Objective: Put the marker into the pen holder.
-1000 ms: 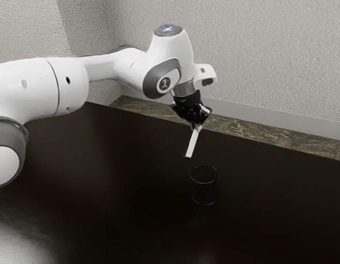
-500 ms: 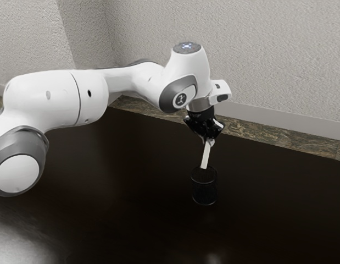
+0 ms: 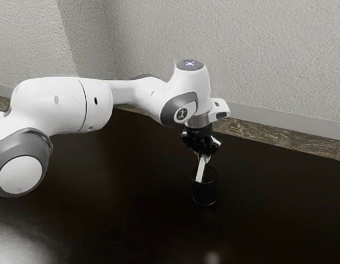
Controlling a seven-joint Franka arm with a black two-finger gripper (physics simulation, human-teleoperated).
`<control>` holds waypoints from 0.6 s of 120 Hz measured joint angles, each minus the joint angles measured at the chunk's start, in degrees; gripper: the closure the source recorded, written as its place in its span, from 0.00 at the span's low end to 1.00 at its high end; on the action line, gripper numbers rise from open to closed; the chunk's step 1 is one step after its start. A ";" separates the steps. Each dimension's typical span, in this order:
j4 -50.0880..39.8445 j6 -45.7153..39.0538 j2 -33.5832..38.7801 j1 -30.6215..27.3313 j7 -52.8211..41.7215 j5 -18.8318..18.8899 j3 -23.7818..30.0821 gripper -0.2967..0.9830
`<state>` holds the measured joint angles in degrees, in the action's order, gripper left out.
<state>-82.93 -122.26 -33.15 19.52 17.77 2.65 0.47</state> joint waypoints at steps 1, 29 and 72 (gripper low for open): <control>-0.03 0.00 -0.04 0.01 -0.02 -0.08 0.01 0.73; -0.55 3.08 5.57 -0.15 -1.87 -1.20 0.35 0.41; -0.38 26.85 27.07 -9.07 -22.72 -2.96 -1.06 0.26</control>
<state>-83.31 -95.41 -6.09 10.45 -4.95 -0.32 -0.60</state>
